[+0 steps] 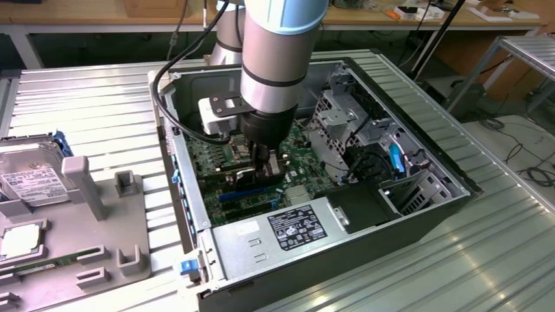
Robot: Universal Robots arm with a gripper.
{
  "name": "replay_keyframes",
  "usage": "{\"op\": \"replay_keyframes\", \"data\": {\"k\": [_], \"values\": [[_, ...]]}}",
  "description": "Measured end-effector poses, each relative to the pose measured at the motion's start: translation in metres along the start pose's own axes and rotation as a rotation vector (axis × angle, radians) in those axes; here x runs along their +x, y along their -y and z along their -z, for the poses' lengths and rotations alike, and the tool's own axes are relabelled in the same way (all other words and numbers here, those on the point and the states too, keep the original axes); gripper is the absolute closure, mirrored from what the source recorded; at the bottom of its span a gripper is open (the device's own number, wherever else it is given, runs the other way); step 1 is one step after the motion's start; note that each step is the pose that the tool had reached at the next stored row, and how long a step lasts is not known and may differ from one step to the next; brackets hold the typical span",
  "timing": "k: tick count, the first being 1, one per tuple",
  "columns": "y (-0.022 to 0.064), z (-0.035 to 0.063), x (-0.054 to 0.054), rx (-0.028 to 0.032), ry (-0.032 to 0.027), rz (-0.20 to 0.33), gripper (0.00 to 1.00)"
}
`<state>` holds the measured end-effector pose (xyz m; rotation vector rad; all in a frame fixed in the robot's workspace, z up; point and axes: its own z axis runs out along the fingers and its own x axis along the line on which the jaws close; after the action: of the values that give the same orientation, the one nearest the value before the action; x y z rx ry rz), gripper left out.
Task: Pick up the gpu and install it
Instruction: 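Insert the gpu into the slot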
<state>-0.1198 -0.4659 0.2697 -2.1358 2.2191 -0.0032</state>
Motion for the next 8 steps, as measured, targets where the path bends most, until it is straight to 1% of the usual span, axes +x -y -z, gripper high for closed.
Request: {"op": "replay_keyframes", "data": {"k": [8], "values": [[-0.0005, -0.0003, -0.0035, -0.0002, -0.0004, 0.0, 0.73]]}}
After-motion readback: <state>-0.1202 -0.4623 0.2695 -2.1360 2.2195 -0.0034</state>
